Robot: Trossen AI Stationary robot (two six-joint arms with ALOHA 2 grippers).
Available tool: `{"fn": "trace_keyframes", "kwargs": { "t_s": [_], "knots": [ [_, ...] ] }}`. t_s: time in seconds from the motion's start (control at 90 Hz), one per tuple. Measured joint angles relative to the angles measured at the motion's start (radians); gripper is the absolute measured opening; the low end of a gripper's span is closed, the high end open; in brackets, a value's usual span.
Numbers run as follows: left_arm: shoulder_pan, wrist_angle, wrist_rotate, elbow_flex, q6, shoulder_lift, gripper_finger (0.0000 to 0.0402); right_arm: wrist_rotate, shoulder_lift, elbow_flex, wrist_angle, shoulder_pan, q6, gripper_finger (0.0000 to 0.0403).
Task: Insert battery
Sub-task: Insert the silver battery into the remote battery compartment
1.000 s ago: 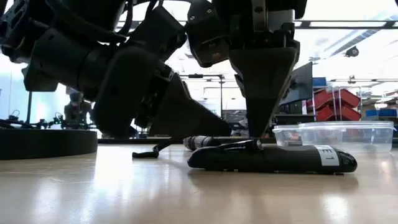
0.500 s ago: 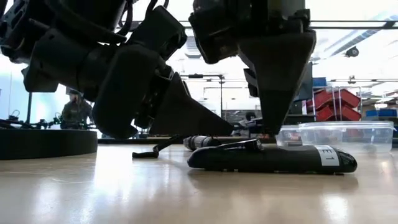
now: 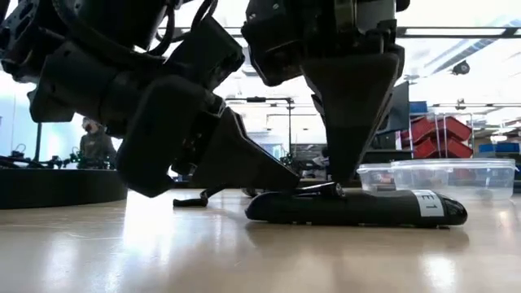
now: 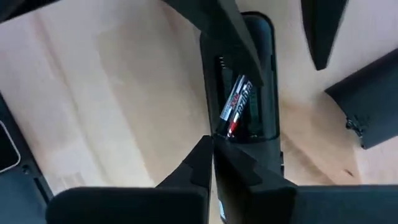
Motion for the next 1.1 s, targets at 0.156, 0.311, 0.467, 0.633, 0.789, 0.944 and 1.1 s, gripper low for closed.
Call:
{"fn": "trace_keyframes", "kwargs": {
  "t_s": [0.156, 0.311, 0.467, 0.633, 0.789, 0.944, 1.1],
  "knots": [
    [0.0, -0.003, 0.0, 0.0, 0.0, 0.0, 0.0097, 0.021, 0.0, 0.0, -0.003, -0.003, -0.02, 0.0],
    [0.0, -0.005, 0.0, -0.001, -0.001, 0.0, 0.0097, 0.03, -0.009, 0.0, -0.013, -0.005, -0.022, 0.0],
    [0.0, -0.005, 0.0, -0.001, -0.001, 0.0, 0.0097, 0.033, -0.037, 0.0, -0.01, -0.008, -0.007, 0.0],
    [0.0, -0.005, 0.0, -0.001, -0.001, 0.0, 0.0097, 0.022, -0.038, 0.0, -0.019, -0.004, 0.006, 0.0],
    [0.0, -0.005, 0.0, -0.002, -0.001, 0.0, 0.0097, -0.003, -0.022, 0.0, -0.024, -0.004, 0.018, 0.0],
    [0.0, -0.005, 0.0, -0.002, -0.001, 0.0, 0.0097, -0.011, -0.005, 0.0, -0.024, -0.004, 0.018, 0.0],
    [0.0, -0.005, 0.0, -0.002, -0.001, 0.0, 0.0097, -0.008, 0.008, 0.0, -0.024, -0.005, 0.002, 0.0]
  ]
}}
